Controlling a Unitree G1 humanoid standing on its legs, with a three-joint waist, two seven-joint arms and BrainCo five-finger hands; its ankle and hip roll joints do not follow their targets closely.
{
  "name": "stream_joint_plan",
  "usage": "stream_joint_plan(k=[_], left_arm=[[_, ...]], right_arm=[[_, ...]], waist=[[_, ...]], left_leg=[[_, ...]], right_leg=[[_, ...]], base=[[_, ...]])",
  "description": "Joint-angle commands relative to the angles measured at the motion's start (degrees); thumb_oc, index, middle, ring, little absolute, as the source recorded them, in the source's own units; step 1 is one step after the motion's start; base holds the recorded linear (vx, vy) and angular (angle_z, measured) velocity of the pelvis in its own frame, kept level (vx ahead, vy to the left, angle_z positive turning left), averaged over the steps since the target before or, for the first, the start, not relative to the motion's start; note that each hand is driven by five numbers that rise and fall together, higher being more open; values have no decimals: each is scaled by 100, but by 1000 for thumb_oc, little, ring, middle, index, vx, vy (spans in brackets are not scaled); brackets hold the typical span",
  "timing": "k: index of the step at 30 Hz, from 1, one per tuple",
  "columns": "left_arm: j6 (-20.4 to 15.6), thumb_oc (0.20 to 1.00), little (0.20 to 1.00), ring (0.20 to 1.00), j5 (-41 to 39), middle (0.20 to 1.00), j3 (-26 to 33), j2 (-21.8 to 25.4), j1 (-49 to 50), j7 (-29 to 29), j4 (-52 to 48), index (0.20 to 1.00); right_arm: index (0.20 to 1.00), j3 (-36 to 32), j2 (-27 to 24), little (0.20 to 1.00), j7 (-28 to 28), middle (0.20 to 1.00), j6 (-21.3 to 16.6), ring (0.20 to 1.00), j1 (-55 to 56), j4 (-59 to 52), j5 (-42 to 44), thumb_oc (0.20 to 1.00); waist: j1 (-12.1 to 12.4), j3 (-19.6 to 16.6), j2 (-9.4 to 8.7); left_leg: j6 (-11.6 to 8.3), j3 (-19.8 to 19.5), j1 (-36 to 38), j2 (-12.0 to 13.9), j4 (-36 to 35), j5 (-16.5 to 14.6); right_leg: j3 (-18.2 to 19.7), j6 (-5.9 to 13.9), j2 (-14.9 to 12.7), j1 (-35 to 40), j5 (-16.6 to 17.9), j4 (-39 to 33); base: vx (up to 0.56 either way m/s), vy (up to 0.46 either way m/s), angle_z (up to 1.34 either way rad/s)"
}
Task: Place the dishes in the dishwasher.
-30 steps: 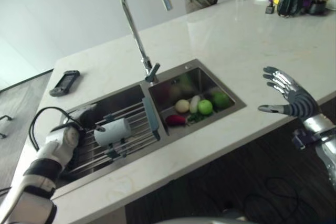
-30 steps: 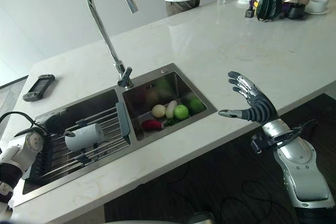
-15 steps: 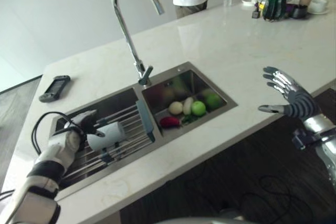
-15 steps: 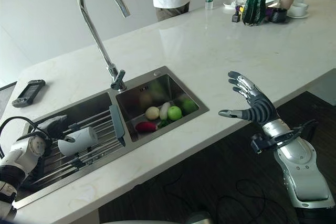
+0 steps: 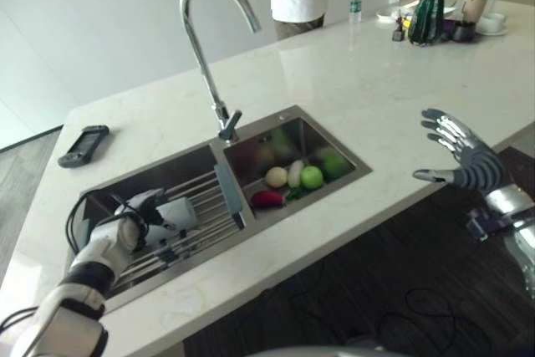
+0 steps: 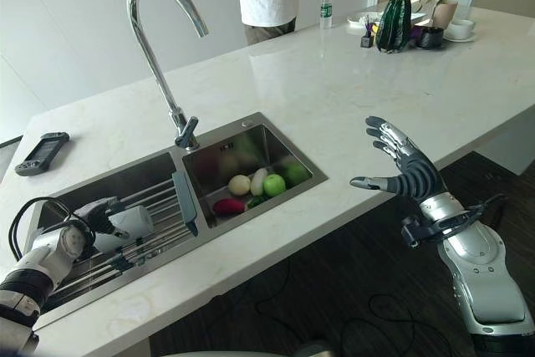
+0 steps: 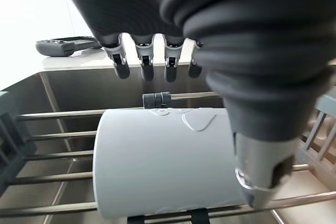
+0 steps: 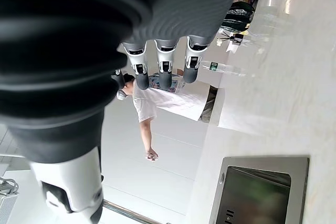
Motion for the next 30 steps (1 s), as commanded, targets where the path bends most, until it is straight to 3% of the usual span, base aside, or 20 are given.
stream_joint_plan(k=[1, 9, 19, 30], left_arm=[[4, 1000, 1000, 1000, 253, 1000, 263, 303, -240, 208, 153, 1000], [21, 1000, 1000, 1000, 311, 1000, 231, 182, -228, 291, 408, 1000], [50, 1000, 1000, 1000, 252, 1000, 247, 394, -526, 692, 992, 1000], [-7, 1000, 1000, 1000, 142, 1000, 269, 449, -627, 677, 1273, 1000]], right_arm=[[1000, -159, -42, 1000, -137, 1000, -373, 1000, -272, 30, 221, 1000], [1000, -148, -75, 1000, -153, 1000, -422, 1000, -269, 38, 217, 1000], [1000, -216, -261, 1000, -109, 1000, -486, 1000, -333, 143, 272, 1000], [1000, -278, -344, 1000, -40, 1000, -449, 1000, -359, 148, 314, 1000]], waist=[[97, -30, -274], [81, -25, -303], [2, -80, -308], [-36, -111, -304]], left_leg=[[28, -365, 78, 22, 47, -351], [32, -377, 76, 31, 47, -344], [11, -280, 103, 39, 47, -341], [15, -281, 98, 36, 47, -340]], right_leg=[[-367, 216, -26, 289, -329, 3], [-353, 189, 9, 299, -345, 3], [-283, 179, 55, 293, -344, 3], [-235, 179, 50, 283, -332, 3]], base=[[0, 0, 0], [0, 0, 0], [0, 4, -1], [7, 7, -3]])
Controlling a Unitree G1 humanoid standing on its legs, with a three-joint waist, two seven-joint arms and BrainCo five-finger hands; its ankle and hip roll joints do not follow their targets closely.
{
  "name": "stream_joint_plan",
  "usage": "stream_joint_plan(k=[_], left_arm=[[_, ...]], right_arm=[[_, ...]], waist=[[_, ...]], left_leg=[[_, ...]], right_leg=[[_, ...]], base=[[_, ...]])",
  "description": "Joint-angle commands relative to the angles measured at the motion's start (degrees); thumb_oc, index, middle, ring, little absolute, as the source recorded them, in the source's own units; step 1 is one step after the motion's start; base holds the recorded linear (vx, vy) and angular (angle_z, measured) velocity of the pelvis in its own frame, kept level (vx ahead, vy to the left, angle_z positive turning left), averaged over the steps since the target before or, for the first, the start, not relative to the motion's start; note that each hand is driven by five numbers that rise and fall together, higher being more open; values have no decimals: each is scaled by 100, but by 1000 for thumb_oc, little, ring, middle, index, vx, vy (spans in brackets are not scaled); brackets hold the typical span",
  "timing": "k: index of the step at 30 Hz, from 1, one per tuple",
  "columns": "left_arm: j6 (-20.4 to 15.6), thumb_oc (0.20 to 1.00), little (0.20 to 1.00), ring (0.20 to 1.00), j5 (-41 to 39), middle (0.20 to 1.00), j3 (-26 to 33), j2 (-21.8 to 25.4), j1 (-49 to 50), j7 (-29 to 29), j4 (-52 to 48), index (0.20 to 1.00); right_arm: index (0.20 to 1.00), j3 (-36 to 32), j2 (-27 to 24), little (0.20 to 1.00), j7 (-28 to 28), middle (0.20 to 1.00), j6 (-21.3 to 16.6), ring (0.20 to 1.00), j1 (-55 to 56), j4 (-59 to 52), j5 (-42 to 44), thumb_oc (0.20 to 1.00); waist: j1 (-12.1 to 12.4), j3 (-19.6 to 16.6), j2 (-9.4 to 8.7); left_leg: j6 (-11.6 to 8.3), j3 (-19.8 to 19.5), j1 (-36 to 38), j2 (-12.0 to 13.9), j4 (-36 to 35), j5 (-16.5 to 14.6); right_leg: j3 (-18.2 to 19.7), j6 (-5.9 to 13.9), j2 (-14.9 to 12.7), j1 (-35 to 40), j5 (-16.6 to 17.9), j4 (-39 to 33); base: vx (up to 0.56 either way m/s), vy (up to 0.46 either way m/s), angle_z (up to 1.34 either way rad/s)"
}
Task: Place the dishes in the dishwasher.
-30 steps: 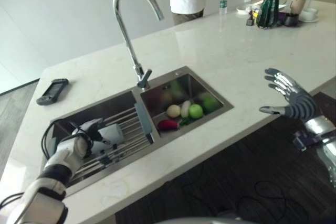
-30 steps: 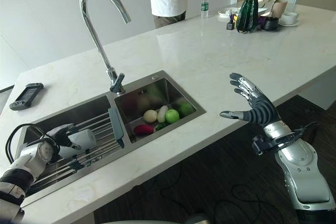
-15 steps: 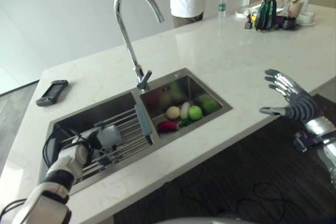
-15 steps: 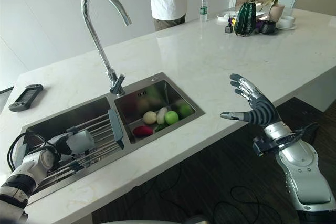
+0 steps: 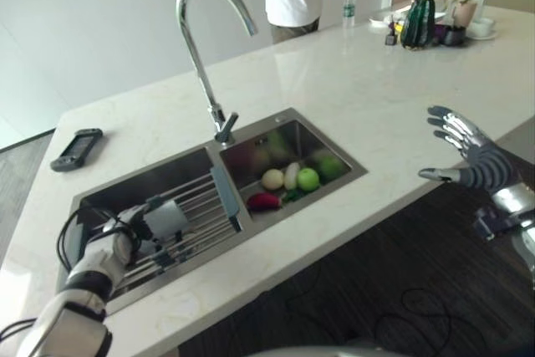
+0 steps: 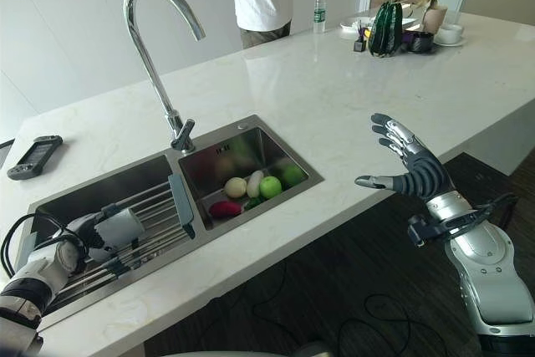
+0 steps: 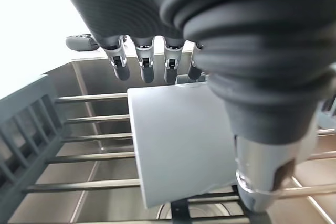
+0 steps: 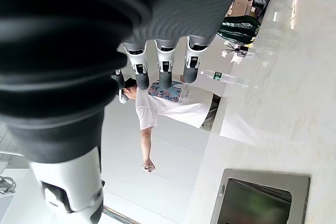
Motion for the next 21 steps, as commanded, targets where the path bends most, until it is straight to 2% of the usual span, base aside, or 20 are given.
stream_joint_plan(k=[1, 21], left_arm=[[-26, 1000, 1000, 1000, -31, 1000, 254, 548, -595, 242, 301, 1000], [0, 1000, 1000, 1000, -144, 1000, 262, 413, -486, 10, 733, 1000]], right_arm=[[1000, -148, -198, 1000, -22, 1000, -344, 1000, -409, 139, 310, 1000], [1000, -78, -293, 1000, 0, 1000, -246, 1000, -477, 46, 296, 1000]], waist=[[15, -36, -232], [-7, -42, -235]], left_leg=[[15, -395, 93, 45, 47, -320], [12, -377, 101, 52, 47, -333]], right_leg=[[-345, 168, 38, 343, -344, 3], [-308, 167, 51, 339, -365, 3]], base=[[0, 0, 0], [0, 0, 0]])
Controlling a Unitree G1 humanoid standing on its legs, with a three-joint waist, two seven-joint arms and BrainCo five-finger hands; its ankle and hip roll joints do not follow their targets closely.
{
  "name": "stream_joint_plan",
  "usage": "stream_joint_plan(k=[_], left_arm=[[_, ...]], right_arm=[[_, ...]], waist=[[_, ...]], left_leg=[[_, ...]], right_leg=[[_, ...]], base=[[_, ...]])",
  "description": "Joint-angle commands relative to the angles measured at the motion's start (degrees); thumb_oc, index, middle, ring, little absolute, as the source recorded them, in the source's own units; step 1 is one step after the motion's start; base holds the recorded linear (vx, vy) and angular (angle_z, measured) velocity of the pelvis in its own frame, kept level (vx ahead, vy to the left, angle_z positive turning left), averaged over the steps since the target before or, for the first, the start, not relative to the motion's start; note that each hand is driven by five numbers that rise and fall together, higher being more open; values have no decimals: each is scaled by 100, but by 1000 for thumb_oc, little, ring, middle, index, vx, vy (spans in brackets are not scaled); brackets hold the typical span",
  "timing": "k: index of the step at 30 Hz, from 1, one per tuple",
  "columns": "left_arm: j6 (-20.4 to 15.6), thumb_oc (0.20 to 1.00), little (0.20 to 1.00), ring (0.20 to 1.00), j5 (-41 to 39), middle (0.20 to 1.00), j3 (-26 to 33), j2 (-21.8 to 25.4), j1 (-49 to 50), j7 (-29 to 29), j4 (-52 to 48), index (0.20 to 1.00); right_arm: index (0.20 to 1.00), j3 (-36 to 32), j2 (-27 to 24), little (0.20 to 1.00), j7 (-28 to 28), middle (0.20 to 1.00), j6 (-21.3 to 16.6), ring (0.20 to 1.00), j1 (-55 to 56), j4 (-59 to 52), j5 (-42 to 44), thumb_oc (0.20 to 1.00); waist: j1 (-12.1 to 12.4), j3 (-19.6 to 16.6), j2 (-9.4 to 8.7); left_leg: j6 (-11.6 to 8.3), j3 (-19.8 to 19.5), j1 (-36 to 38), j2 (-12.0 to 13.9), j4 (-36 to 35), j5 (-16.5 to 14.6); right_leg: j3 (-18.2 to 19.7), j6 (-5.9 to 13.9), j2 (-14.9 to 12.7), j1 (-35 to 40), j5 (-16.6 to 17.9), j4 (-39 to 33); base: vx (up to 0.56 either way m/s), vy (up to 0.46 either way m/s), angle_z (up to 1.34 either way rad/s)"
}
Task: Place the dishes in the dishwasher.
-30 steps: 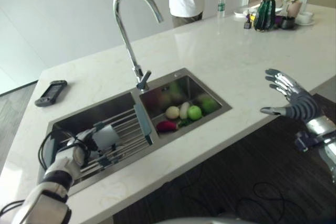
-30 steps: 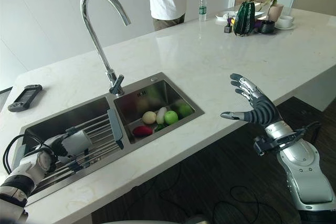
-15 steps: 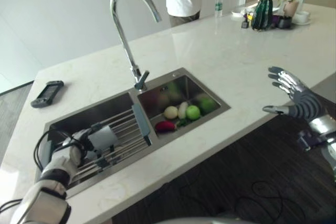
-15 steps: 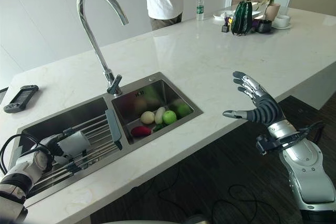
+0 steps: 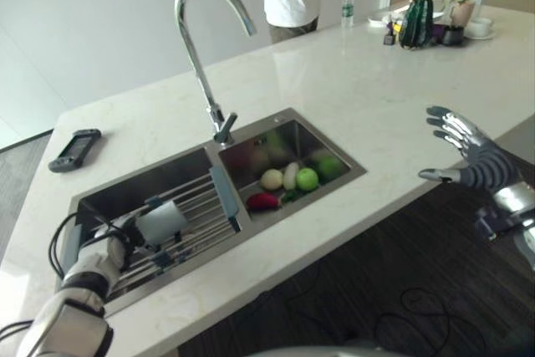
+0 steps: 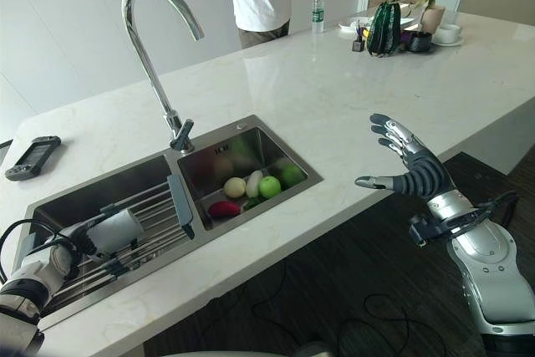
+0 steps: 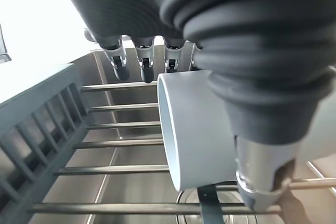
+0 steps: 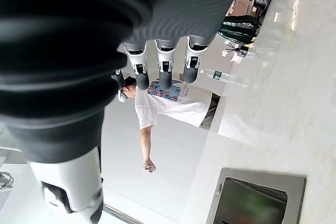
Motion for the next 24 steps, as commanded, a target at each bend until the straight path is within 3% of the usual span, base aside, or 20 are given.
stream_joint_plan(k=[1, 24], left_arm=[[7, 1000, 1000, 1000, -112, 1000, 270, 397, -403, 97, 301, 1000], [-52, 1000, 1000, 1000, -279, 1000, 363, 215, -372, 99, 888, 1000]], right_arm=[[1000, -81, -177, 1000, -47, 1000, -245, 1000, -472, 34, 286, 1000], [1000, -370, -381, 1000, 295, 1000, -277, 1000, -296, 4, 450, 1000]], waist=[[-1, -42, -234], [-239, -89, -275]], left_leg=[[8, -386, 99, 55, 48, -332], [-28, -104, 117, 139, 48, -294]], right_leg=[[-316, 165, 53, 343, -371, 3], [-195, 140, 155, 246, -371, 3]], base=[[0, 0, 0], [1, 2, -4]])
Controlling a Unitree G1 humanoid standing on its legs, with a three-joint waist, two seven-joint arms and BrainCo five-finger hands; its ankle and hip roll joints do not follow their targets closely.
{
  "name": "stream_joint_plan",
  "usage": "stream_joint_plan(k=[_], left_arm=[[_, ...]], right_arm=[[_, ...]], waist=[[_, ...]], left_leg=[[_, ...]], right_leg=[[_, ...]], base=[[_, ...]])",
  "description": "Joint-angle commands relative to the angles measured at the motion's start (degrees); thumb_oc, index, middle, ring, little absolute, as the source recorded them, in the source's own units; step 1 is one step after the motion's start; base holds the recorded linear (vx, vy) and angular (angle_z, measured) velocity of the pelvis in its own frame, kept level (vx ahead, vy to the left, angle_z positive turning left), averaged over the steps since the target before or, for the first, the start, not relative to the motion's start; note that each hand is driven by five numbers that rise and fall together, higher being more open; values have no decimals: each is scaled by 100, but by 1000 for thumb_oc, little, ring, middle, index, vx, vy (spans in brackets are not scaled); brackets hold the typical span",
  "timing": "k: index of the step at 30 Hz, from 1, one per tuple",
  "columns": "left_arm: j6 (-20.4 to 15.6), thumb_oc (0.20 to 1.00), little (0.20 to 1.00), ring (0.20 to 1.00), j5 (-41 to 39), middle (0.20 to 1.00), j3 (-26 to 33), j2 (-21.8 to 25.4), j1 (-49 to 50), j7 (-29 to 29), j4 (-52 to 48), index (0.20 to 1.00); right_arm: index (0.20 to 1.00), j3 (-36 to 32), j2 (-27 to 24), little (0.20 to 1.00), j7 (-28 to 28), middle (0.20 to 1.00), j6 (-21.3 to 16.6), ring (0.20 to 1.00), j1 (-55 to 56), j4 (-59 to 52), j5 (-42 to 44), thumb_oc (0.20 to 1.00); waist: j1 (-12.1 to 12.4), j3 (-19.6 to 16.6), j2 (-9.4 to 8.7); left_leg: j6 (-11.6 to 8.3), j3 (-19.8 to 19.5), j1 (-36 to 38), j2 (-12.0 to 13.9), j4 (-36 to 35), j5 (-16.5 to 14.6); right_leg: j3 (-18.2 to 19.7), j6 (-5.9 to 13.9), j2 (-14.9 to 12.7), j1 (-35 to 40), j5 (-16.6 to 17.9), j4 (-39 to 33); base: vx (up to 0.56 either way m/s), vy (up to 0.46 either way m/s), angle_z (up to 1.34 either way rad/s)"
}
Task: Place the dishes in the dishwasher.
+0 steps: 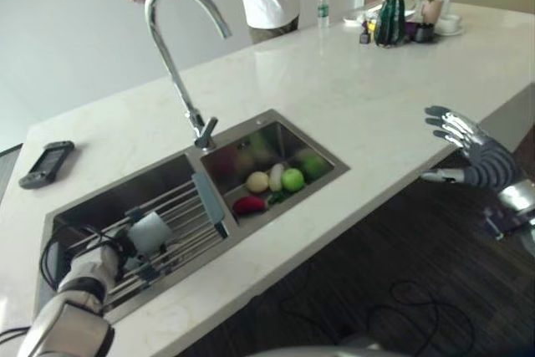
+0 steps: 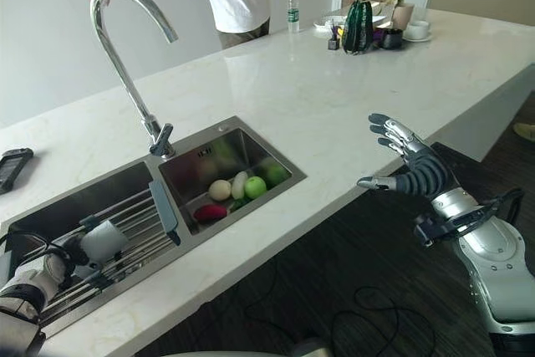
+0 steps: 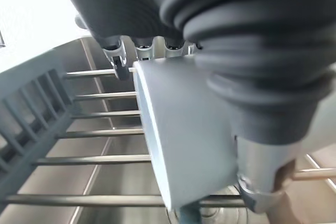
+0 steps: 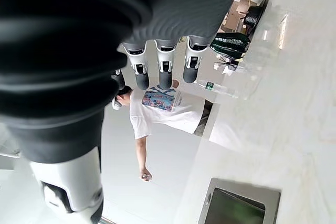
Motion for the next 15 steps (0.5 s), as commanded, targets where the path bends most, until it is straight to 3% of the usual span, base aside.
stream_joint_plan(k=[1, 4, 5, 6, 7, 8, 15], left_arm=[[32, 1000, 1000, 1000, -59, 1000, 340, 239, -360, 101, 288, 1000], [86, 1000, 1000, 1000, -60, 1000, 341, 201, -358, -73, 415, 1000], [88, 918, 918, 918, -20, 918, 337, 157, -356, -137, 480, 918], [79, 561, 561, 561, 44, 561, 303, 134, -337, -221, 512, 561], [54, 354, 354, 354, 29, 354, 248, 99, -315, -267, 544, 354], [42, 200, 200, 200, 51, 200, 242, 93, -298, -321, 539, 200], [42, 200, 200, 200, 199, 200, 99, -10, -53, -295, 253, 200]], right_arm=[[1000, -144, -123, 1000, 37, 1000, -290, 1000, -339, 15, 236, 1000], [1000, -159, -148, 1000, 77, 1000, -264, 1000, -359, 9, 244, 1000], [1000, -165, -155, 1000, 85, 1000, -244, 1000, -367, 0, 247, 1000], [1000, -172, -165, 1000, 87, 1000, -242, 1000, -364, -10, 259, 1000], [1000, -170, -176, 1000, 93, 1000, -229, 1000, -383, -17, 271, 1000], [1000, -181, -190, 1000, 92, 1000, -212, 1000, -383, -34, 293, 1000], [1000, -129, -106, 1000, 77, 1000, -197, 1000, -336, -111, 253, 1000]], waist=[[83, -88, -265], [62, -96, -261], [57, -99, -261], [50, -96, -258], [41, -97, -254], [41, -95, -252], [80, -41, -214]], left_leg=[[-3, -309, 108, 101, 46, -279], [-9, -279, 104, 108, 46, -273], [-10, -268, 102, 110, 46, -272], [-11, -260, 99, 112, 46, -270], [-8, -253, 98, 113, 46, -273], [-9, -248, 97, 115, 46, -273], [6, -276, 90, 93, 46, -274]], right_leg=[[-384, 151, 83, 363, -408, 2], [-371, 154, 86, 350, -411, 2], [-377, 157, 84, 345, -410, 2], [-376, 159, 84, 337, -407, 2], [-368, 156, 84, 331, -407, 2], [-370, 160, 83, 326, -406, 2], [-408, 154, 82, 332, -405, 2]], base=[[10, 11, -5], [5, 16, -5], [0, 8, -6], [-3, 6, -9], [-5, 5, -11], [-7, 8, -9], [-2, 3, -1]])
